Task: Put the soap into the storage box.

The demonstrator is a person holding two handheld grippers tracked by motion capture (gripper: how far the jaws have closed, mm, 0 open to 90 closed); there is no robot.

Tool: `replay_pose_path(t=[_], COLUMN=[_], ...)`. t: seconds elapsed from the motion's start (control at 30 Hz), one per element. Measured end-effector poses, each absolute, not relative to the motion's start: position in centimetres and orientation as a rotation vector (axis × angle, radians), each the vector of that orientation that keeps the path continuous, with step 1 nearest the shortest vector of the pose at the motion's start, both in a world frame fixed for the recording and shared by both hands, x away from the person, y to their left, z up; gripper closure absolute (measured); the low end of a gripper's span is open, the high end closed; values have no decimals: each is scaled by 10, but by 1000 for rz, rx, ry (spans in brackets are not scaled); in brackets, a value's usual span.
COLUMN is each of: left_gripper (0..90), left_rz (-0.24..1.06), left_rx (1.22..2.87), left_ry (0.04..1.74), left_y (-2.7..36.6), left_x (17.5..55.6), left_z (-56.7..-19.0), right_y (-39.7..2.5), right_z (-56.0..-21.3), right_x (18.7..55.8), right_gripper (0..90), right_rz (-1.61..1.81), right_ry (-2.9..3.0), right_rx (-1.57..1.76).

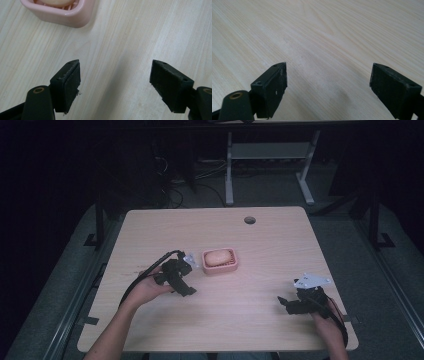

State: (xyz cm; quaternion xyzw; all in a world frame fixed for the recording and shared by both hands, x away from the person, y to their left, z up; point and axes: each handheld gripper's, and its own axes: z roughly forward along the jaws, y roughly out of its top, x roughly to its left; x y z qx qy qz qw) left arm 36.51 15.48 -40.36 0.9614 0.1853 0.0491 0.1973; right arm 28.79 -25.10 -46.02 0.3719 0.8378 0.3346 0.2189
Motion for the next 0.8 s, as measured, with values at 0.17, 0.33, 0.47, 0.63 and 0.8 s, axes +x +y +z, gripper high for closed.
replay_pose_path(t=[0.17, 0.33, 0.47, 0.63, 0.8], left_gripper=[245, 245, 245, 245, 245], left_rz=[146, 150, 153, 155, 160], left_rx=[2690, 2676, 2683, 2675, 2674], left_ry=[528, 540, 541, 547, 561], left_y=[160, 166, 170, 175, 180], left_x=[362, 358, 355, 351, 347], left_z=[-405, -406, -407, -409, -412], right_y=[-250, -251, -251, -251, -248], right_z=[-460, -461, -461, -461, -462], right_x=[288, 288, 287, 288, 288], right_gripper=[138, 138, 138, 138, 138], right_rz=[925, 919, 919, 916, 909], right_ry=[2320, 2319, 2318, 2323, 2331], right_rx=[1032, 1031, 1040, 1029, 1034])
